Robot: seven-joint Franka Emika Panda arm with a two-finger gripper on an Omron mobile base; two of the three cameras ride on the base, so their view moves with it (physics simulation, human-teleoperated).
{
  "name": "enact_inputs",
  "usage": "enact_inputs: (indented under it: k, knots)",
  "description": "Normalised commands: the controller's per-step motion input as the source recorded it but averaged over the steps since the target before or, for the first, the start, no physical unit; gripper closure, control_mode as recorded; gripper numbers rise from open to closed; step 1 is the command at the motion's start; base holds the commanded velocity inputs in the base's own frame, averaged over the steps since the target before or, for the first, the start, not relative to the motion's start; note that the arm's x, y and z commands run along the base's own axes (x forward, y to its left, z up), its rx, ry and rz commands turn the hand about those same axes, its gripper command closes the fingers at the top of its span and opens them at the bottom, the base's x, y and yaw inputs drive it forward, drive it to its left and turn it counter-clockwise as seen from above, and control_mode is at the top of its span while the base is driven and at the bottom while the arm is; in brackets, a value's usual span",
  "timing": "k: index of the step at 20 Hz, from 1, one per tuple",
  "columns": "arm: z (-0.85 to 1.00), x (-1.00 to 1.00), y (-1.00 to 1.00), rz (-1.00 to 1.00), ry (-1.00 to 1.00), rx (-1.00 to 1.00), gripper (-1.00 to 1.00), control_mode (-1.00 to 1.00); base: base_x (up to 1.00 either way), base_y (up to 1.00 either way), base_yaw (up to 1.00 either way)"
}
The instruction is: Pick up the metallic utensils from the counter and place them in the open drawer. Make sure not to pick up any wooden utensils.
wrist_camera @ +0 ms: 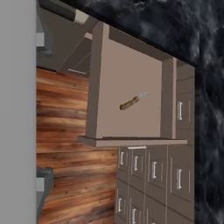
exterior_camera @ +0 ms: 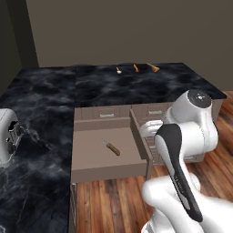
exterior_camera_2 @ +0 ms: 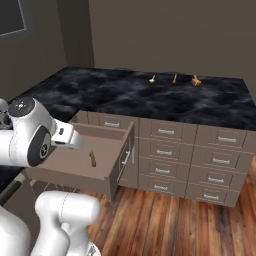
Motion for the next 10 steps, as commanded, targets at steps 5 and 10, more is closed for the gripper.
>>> enact_inputs:
  k: [5,10]
  knots:
    - [0.17,0.01,-0.19,-0.08,-0.01,0.0,-1.0,-1.0,0.0,0.0,0.0]
    - [0.0,0.0,0.0,0.0,0.0,0.0,-1.0,-1.0,0.0,0.0,0.0]
